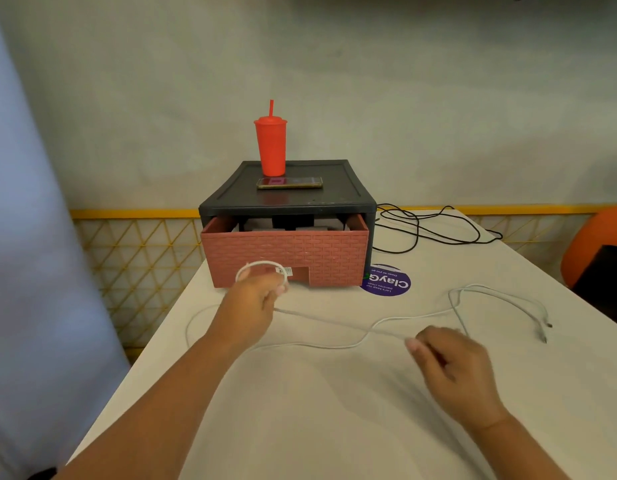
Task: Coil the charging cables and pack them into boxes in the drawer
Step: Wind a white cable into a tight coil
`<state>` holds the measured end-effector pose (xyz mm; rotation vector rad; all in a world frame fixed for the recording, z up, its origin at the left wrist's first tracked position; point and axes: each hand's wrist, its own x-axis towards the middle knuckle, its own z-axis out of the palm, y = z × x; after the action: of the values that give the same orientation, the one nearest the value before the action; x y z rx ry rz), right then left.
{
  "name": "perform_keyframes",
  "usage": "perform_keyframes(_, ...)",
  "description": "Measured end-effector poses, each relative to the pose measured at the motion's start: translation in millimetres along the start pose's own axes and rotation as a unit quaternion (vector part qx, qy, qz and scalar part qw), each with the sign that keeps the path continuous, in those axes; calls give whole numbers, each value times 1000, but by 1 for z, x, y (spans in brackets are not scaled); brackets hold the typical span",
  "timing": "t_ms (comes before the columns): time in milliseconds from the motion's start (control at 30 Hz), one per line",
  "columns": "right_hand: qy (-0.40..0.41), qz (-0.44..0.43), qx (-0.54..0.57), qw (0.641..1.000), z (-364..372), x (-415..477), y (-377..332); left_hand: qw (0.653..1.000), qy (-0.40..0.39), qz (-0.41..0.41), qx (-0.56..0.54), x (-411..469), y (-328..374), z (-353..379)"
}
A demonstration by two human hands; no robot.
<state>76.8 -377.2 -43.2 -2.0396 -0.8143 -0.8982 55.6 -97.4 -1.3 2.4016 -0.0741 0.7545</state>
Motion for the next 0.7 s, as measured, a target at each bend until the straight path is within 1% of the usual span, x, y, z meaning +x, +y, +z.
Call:
perform_keyframes(67,37,7,-15,999,-14,19,-3,997,-80,0,-4,-7,1,-1)
perform_keyframes(133,64,14,-29,997,-25,39,-7,988,-141,-33,-59,-12,9,-2)
perform_keyframes(200,83,23,-32,996,-32,58,-10,969,-165,-75,-167,-16,22,-3)
perform_keyframes(333,92,33,-58,993,-39,91,-9,914,-173,-134,-343,-22,51,-11)
perform_keyframes(400,73,52,-70,994,-38,102,-7,861,-171,-160,-451,-23,60,-16)
perform_keyframes(433,60,55,-76,994,-35,105,-5,825,-171,-169,-511,-24,64,-18)
perform_keyframes(467,44,52,-88,994,-32,106,-4,782,-172,-175,-573,-23,66,-21)
perform_keyframes(567,-23,30,-143,989,-14,95,0,636,-177,-180,-729,-20,68,-27)
perform_keyframes(600,-47,19,-154,987,-7,87,-1,598,-173,-170,-764,-18,67,-29)
perform_keyframes(633,-66,-8,-159,985,0,78,-2,569,-165,-157,-790,-16,66,-30)
perform_keyframes(667,-85,-42,-158,983,8,66,-4,549,-150,-149,-808,-15,66,-31)
perform_keyframes(700,-104,-71,-150,981,15,56,-8,538,-129,-149,-819,-13,66,-32)
